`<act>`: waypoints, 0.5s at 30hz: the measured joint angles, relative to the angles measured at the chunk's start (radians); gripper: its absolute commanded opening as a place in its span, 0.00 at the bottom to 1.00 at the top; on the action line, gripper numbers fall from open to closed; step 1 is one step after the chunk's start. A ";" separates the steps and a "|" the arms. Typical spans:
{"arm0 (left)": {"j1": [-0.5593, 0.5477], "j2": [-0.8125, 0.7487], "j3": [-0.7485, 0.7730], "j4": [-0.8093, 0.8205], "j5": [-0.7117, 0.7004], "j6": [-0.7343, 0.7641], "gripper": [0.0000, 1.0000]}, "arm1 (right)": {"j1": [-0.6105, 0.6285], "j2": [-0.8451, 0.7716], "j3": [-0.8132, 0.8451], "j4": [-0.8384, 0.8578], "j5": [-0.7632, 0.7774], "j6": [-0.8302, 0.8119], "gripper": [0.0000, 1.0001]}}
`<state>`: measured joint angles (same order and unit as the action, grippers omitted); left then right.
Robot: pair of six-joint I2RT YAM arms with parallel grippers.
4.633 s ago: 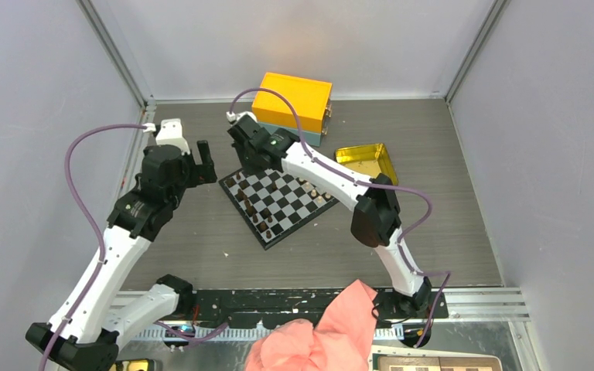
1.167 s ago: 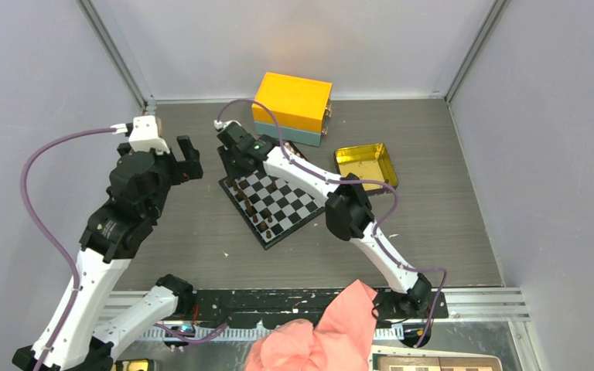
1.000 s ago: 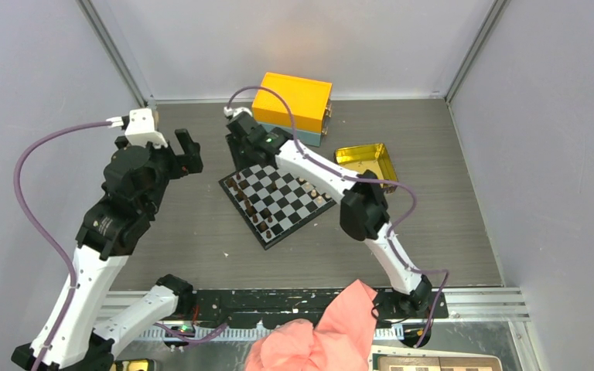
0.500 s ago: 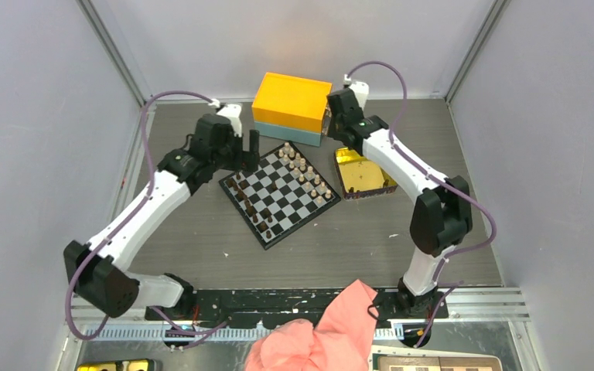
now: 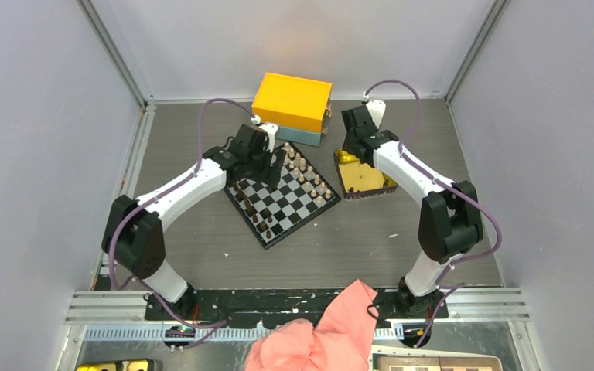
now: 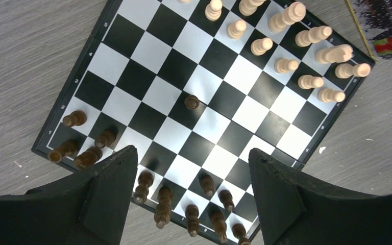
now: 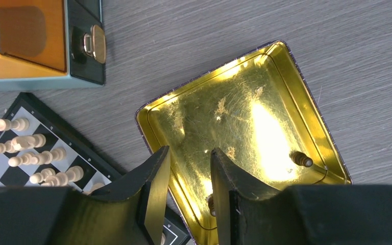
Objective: Set up the chess pieces on the board
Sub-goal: Pick up the chess piece from the chessboard.
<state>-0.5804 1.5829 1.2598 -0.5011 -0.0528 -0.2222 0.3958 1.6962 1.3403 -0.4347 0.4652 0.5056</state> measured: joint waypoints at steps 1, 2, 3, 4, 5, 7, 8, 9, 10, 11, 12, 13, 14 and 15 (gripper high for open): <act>0.000 0.016 0.000 0.007 0.002 0.003 0.76 | -0.003 -0.002 -0.002 0.005 -0.001 0.000 0.41; 0.000 0.031 0.000 0.014 0.002 0.006 0.75 | -0.008 -0.004 -0.005 0.013 -0.003 0.001 0.41; 0.000 0.047 0.000 0.022 0.003 0.011 0.74 | -0.010 -0.007 -0.007 0.018 -0.003 0.001 0.41; 0.000 0.063 -0.001 0.031 0.004 0.016 0.73 | -0.014 -0.011 -0.011 0.023 -0.004 0.002 0.41; 0.000 0.078 -0.001 0.040 0.005 0.019 0.70 | -0.016 -0.015 -0.015 0.024 -0.005 0.002 0.41; 0.000 0.106 -0.001 0.054 0.007 0.022 0.66 | -0.021 -0.023 -0.018 0.024 -0.006 0.002 0.41; 0.000 0.124 -0.001 0.063 0.010 0.024 0.65 | -0.024 -0.024 -0.019 0.026 -0.007 0.002 0.41; 0.000 0.138 -0.001 0.069 0.010 0.026 0.64 | -0.026 -0.026 -0.020 0.027 -0.006 0.002 0.41; 0.000 0.156 -0.001 0.076 0.011 0.027 0.63 | -0.027 -0.026 -0.021 0.030 -0.007 0.002 0.41; 0.000 0.171 0.000 0.081 0.011 0.027 0.61 | -0.028 -0.026 -0.021 0.031 -0.007 0.002 0.41; 0.000 0.188 0.001 0.086 0.010 0.029 0.58 | -0.030 -0.026 -0.021 0.033 -0.008 0.002 0.41; 0.000 0.208 0.004 0.089 0.010 0.031 0.56 | -0.031 -0.026 -0.023 0.034 -0.010 0.002 0.41; 0.000 0.224 0.009 0.091 0.010 0.033 0.54 | -0.031 -0.026 -0.023 0.035 -0.011 0.002 0.41; 0.000 0.238 0.014 0.092 0.010 0.037 0.53 | -0.031 -0.026 -0.024 0.038 -0.011 0.002 0.41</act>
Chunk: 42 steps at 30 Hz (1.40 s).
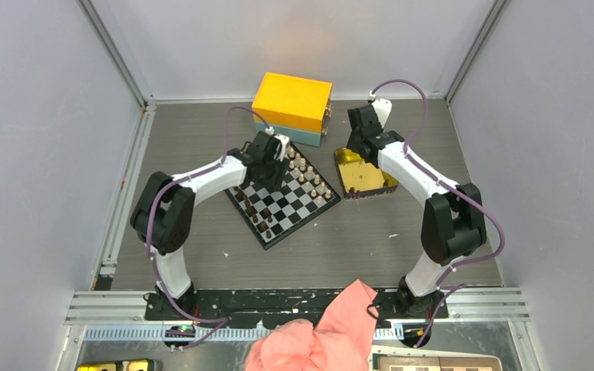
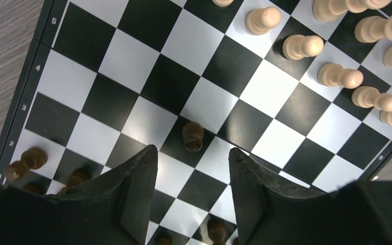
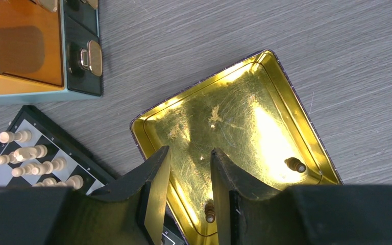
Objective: Set up the chess pieces on the board
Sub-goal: Pick up the chess piece from the chessboard.
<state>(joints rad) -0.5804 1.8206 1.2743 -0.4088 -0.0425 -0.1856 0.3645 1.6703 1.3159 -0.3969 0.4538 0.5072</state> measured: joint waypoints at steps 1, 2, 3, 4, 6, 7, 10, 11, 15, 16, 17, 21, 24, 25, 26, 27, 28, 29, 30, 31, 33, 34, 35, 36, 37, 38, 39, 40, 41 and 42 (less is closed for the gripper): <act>0.000 0.015 0.007 0.002 0.000 0.004 0.53 | 0.000 0.000 0.000 0.000 -0.001 0.000 0.41; 0.000 0.026 0.015 0.002 0.000 0.006 0.53 | 0.000 0.000 -0.001 0.000 -0.002 0.000 0.41; 0.000 0.036 0.023 0.002 0.000 0.007 0.53 | 0.000 0.000 -0.002 0.000 -0.003 0.000 0.41; 0.000 0.045 0.032 0.004 0.000 0.008 0.52 | 0.000 0.000 -0.002 0.000 -0.003 0.000 0.41; 0.000 0.059 0.047 0.011 -0.002 0.010 0.50 | 0.000 0.000 -0.002 0.001 -0.005 0.000 0.41; 0.000 0.064 0.053 0.014 -0.002 0.011 0.50 | 0.000 0.000 -0.002 0.001 -0.006 0.000 0.41; 0.000 0.076 0.066 0.017 -0.006 0.011 0.47 | 0.000 0.000 -0.002 0.001 -0.008 0.000 0.41; 0.000 0.079 0.069 0.017 -0.008 0.011 0.46 | 0.000 0.000 -0.002 0.001 -0.008 0.000 0.41; 0.000 0.091 0.082 0.016 -0.016 0.011 0.44 | 0.000 0.000 -0.002 0.001 -0.007 0.001 0.41; 0.000 0.091 0.083 0.016 -0.019 0.011 0.44 | 0.000 0.000 -0.002 0.002 -0.008 0.001 0.41; 0.000 0.091 0.083 0.014 -0.022 0.011 0.44 | 0.000 0.000 -0.002 0.001 -0.007 0.001 0.41; 0.000 0.091 0.083 0.008 -0.035 0.011 0.44 | -0.001 0.000 -0.002 0.002 -0.007 0.001 0.41; 0.000 0.091 0.083 0.007 -0.043 0.011 0.43 | -0.002 0.000 -0.002 0.002 -0.008 0.001 0.41; 0.000 0.091 0.083 0.006 -0.044 0.011 0.42 | -0.002 0.000 -0.002 0.002 -0.008 0.001 0.41; 0.000 0.091 0.083 0.006 -0.044 0.011 0.41 | -0.002 0.000 -0.002 0.002 -0.008 0.001 0.41; 0.000 0.091 0.083 0.005 -0.044 0.011 0.40 | -0.002 0.000 -0.002 0.002 -0.008 0.001 0.41; 0.000 0.091 0.083 0.004 -0.044 0.011 0.40 | -0.002 0.000 -0.002 0.002 -0.008 0.001 0.41; 0.000 0.091 0.083 0.004 -0.044 0.011 0.39 | -0.002 0.000 -0.002 0.002 -0.008 0.002 0.41; 0.000 0.091 0.083 0.003 -0.044 0.010 0.39 | -0.002 0.001 -0.002 0.002 -0.008 0.002 0.41; 0.000 0.091 0.083 0.003 -0.044 0.010 0.38 | -0.002 0.001 -0.002 0.002 -0.008 0.002 0.41; 0.000 0.091 0.083 0.000 -0.044 0.010 0.35 | -0.002 0.001 -0.002 0.002 -0.008 0.004 0.41; 0.000 0.091 0.083 -0.002 -0.044 0.009 0.35 | -0.002 0.001 -0.002 0.002 -0.008 0.004 0.41; 0.000 0.091 0.083 -0.003 -0.044 0.009 0.34 | -0.002 0.001 -0.002 0.002 -0.008 0.005 0.41; 0.000 0.091 0.083 -0.004 -0.044 0.008 0.34 | -0.002 0.001 -0.002 0.002 -0.008 0.005 0.41; 0.000 0.091 0.083 -0.005 -0.044 0.007 0.34 | -0.002 0.001 -0.002 0.002 -0.008 0.005 0.41; 0.000 0.091 0.083 -0.007 -0.044 0.007 0.32 | -0.002 0.001 -0.002 0.002 -0.008 0.005 0.41; 0.000 0.091 0.082 -0.009 -0.044 0.006 0.31 | -0.002 0.001 -0.002 0.002 -0.008 0.006 0.41; 0.000 0.091 0.082 -0.010 -0.044 0.006 0.29 | -0.002 0.001 -0.002 0.002 -0.008 0.008 0.41; 0.000 0.091 0.080 -0.010 -0.044 0.005 0.27 | -0.002 0.001 -0.002 0.002 -0.008 0.008 0.41; 0.000 0.091 0.079 -0.010 -0.044 0.003 0.23 | -0.002 0.001 -0.002 0.002 -0.008 0.009 0.41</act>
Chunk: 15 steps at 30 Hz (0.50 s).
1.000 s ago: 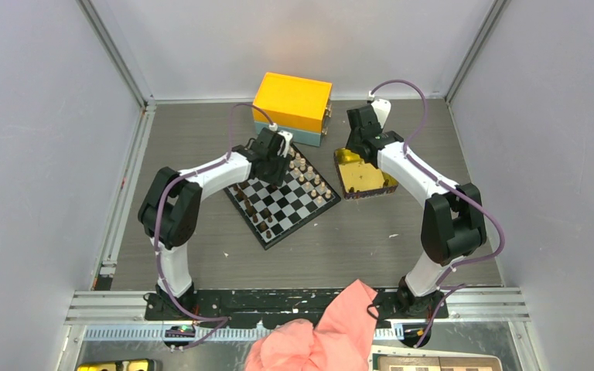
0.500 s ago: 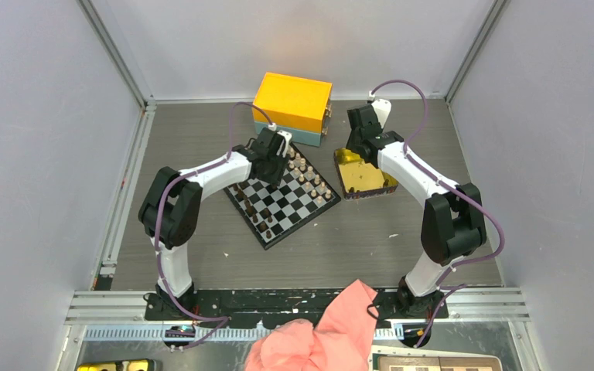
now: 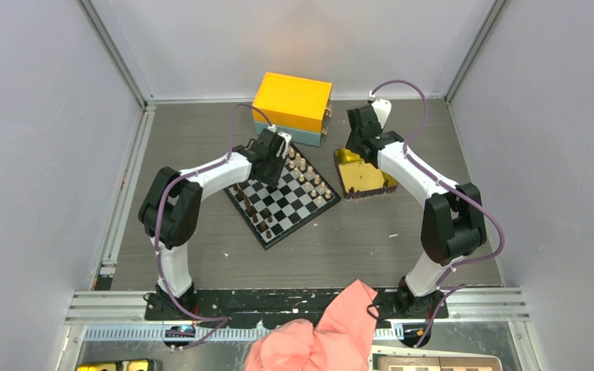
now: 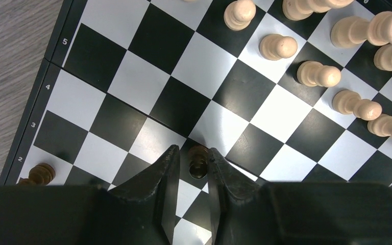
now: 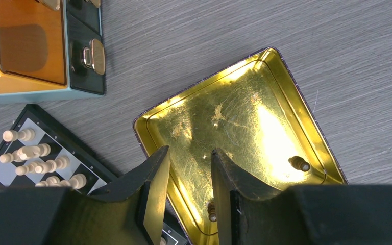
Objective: Set up the chess pieces on the board
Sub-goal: Pick up the chess piece from the chessboard.
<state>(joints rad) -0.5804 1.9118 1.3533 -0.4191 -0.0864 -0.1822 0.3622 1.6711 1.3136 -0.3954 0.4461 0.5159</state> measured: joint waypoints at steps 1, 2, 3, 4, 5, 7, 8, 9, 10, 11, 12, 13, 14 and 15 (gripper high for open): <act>0.000 0.000 -0.001 0.000 0.000 -0.001 0.20 | 0.000 0.000 0.000 0.000 0.000 0.002 0.41; 0.000 0.000 -0.002 -0.001 0.000 -0.003 0.16 | 0.000 0.000 0.000 0.000 0.000 0.003 0.41; 0.000 0.000 -0.002 -0.003 0.000 -0.003 0.12 | 0.000 0.000 0.000 0.000 0.000 0.003 0.41; 0.000 0.000 -0.002 -0.004 0.000 -0.003 0.09 | 0.000 0.000 0.000 0.000 0.000 0.003 0.41; 0.000 0.000 -0.002 -0.004 0.000 -0.004 0.05 | 0.000 0.000 0.000 0.000 0.000 0.004 0.41; 0.000 0.000 -0.002 -0.004 0.000 -0.007 0.00 | 0.000 0.000 0.000 0.000 0.000 0.006 0.41; 0.000 0.000 -0.002 -0.005 0.000 -0.009 0.00 | 0.000 0.000 0.000 0.000 0.000 0.006 0.41; 0.000 -0.001 -0.002 -0.005 0.000 -0.011 0.00 | 0.000 0.000 0.000 0.000 0.000 0.006 0.41; 0.000 -0.001 -0.002 -0.005 0.000 -0.012 0.00 | 0.000 0.000 0.000 0.000 0.000 0.006 0.41; 0.000 -0.001 -0.002 -0.005 -0.002 -0.013 0.00 | 0.000 0.000 0.000 0.000 0.000 0.006 0.41; 0.000 -0.001 -0.002 -0.006 -0.003 -0.015 0.00 | 0.000 0.000 0.000 0.000 0.000 0.007 0.41; 0.000 -0.002 -0.002 -0.007 -0.005 -0.017 0.00 | 0.000 0.000 0.000 0.000 0.000 0.007 0.41; 0.000 -0.003 -0.002 -0.011 -0.008 -0.018 0.00 | 0.000 0.000 0.000 0.000 0.000 0.007 0.41; 0.000 -0.006 -0.004 -0.014 -0.012 -0.019 0.00 | 0.000 0.000 0.000 0.000 0.000 0.007 0.41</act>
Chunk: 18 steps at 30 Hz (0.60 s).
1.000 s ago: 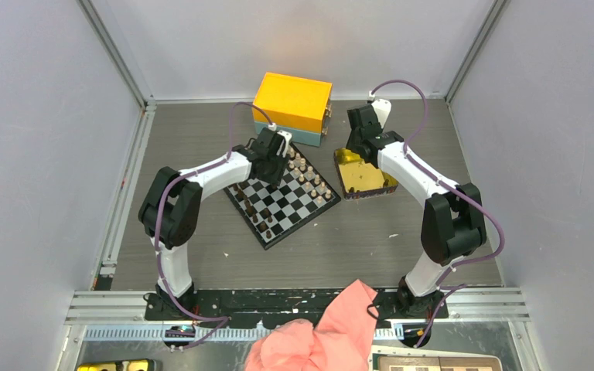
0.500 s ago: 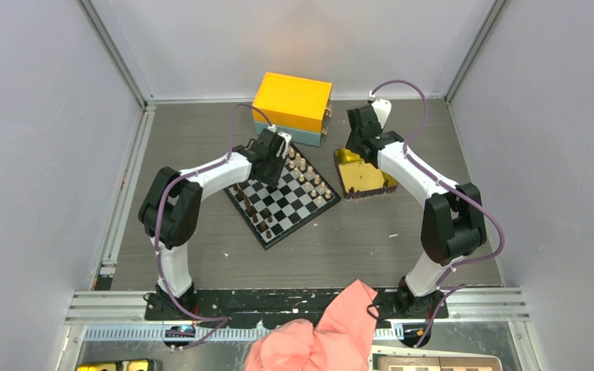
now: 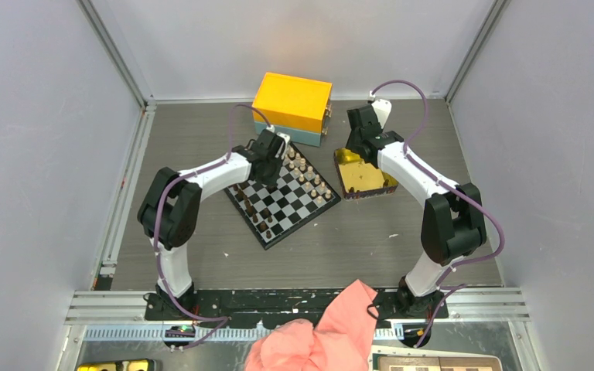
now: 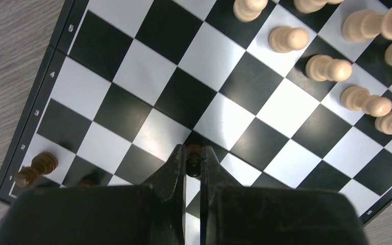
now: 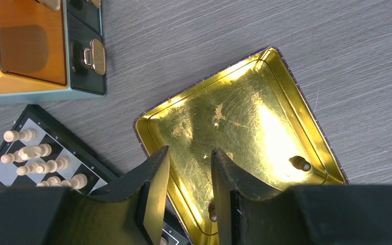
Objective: Set up the chess pieces on the board
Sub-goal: Pick up the chess piece from the chessboard.
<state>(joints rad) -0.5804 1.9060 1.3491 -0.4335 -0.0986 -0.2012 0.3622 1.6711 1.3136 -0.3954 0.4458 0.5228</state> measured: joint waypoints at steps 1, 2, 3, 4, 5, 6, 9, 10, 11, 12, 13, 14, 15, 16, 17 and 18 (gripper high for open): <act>0.000 -0.004 -0.003 -0.006 -0.007 0.000 0.00 | 0.000 0.000 0.000 0.000 0.000 0.000 0.41; 0.000 -0.008 -0.006 -0.011 -0.012 -0.001 0.00 | 0.000 0.000 -0.001 0.000 0.000 0.000 0.41; 0.000 -0.016 -0.012 -0.018 -0.021 -0.002 0.00 | 0.000 0.000 -0.002 0.000 -0.002 0.000 0.41; 0.000 -0.023 -0.014 -0.025 -0.027 -0.003 0.00 | 0.000 0.000 -0.003 0.000 -0.003 0.000 0.41; 0.000 -0.034 -0.018 -0.032 -0.035 -0.004 0.00 | 0.000 0.000 -0.004 0.000 -0.003 0.000 0.41; 0.000 -0.044 -0.022 -0.036 -0.042 -0.005 0.00 | 0.000 0.000 -0.005 -0.001 -0.005 0.000 0.41; 0.003 -0.083 -0.035 -0.041 -0.065 -0.010 0.00 | 0.000 -0.001 -0.007 -0.001 -0.010 0.001 0.41; 0.004 -0.097 -0.041 -0.041 -0.072 -0.014 0.00 | 0.000 -0.001 -0.008 0.000 -0.012 0.001 0.41; 0.005 -0.106 -0.047 -0.041 -0.077 -0.019 0.00 | 0.000 -0.001 -0.009 -0.001 -0.013 0.002 0.41; 0.007 -0.116 -0.054 -0.041 -0.085 -0.024 0.00 | 0.000 -0.001 -0.012 0.000 -0.014 0.003 0.41; 0.009 -0.126 -0.063 -0.040 -0.092 -0.027 0.00 | 0.000 -0.001 -0.016 0.000 -0.015 0.003 0.41; 0.011 -0.134 -0.073 -0.041 -0.097 -0.031 0.00 | 0.000 -0.002 -0.019 -0.001 -0.017 0.003 0.41; 0.014 -0.140 -0.084 -0.041 -0.103 -0.033 0.00 | 0.000 -0.003 -0.023 -0.001 -0.019 0.003 0.41; 0.018 -0.143 -0.093 -0.041 -0.109 -0.036 0.00 | 0.000 -0.003 -0.024 -0.002 -0.019 0.003 0.41; 0.021 -0.144 -0.101 -0.041 -0.114 -0.039 0.00 | 0.000 -0.005 -0.027 -0.001 -0.021 0.004 0.41; 0.025 -0.144 -0.111 -0.039 -0.118 -0.046 0.00 | 0.000 -0.007 -0.029 -0.001 -0.021 0.004 0.41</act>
<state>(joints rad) -0.5552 1.7622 1.2381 -0.4721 -0.2169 -0.2474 0.3622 1.6642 1.2842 -0.3965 0.4248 0.5266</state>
